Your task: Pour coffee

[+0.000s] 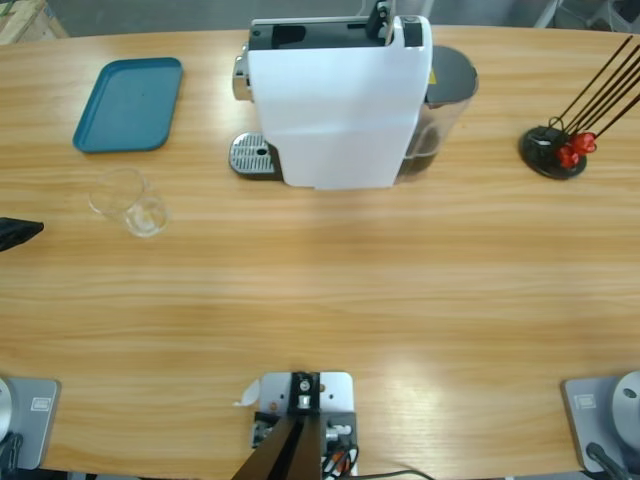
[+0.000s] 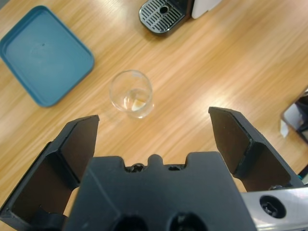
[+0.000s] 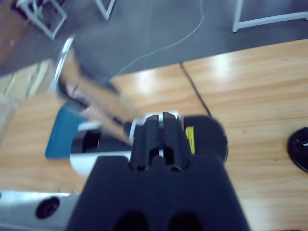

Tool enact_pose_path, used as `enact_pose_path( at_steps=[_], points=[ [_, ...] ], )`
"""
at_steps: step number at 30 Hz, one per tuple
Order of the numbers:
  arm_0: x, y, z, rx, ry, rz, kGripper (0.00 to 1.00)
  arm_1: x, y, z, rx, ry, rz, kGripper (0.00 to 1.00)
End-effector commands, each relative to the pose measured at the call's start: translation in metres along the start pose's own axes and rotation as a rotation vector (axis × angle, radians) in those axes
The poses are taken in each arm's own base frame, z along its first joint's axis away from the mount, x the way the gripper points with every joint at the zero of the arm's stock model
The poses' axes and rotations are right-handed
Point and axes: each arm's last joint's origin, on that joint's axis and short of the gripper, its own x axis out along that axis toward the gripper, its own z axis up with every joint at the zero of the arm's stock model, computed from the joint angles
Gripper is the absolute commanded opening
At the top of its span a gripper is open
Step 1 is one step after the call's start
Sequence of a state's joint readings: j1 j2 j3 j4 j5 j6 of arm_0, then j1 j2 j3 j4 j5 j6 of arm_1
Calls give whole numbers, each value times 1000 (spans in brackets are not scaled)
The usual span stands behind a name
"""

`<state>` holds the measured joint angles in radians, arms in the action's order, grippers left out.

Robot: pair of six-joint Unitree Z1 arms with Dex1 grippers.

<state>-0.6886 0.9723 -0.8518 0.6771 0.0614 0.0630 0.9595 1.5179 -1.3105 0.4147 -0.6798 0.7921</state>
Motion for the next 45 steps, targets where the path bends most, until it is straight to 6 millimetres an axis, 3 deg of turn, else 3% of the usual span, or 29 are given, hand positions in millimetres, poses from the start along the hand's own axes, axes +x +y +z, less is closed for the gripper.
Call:
enact_pose_path(
  at_steps=[1, 8, 23, 33, 37, 45],
  points=[
    [12, -2, -8, -7, 14, -2, 996, 43, 19, -1, 134, -85, 28, 0],
    [15, -3, -9, -7, 22, -11, 996, 56, 30, -3, 182, -100, 51, 0],
    [13, -3, -12, -7, 12, -17, 996, 33, 45, -15, 176, -96, 103, 0],
    [9, -3, -16, -8, 7, -17, 996, 52, 76, -34, 151, -40, 141, 0],
    [9, -3, -17, -8, 7, -17, 996, 61, 80, -45, 124, 3, 142, 0],
    [11, -3, -19, -8, 10, -17, 996, 70, 96, -76, 54, 97, 164, 0]
  ],
)
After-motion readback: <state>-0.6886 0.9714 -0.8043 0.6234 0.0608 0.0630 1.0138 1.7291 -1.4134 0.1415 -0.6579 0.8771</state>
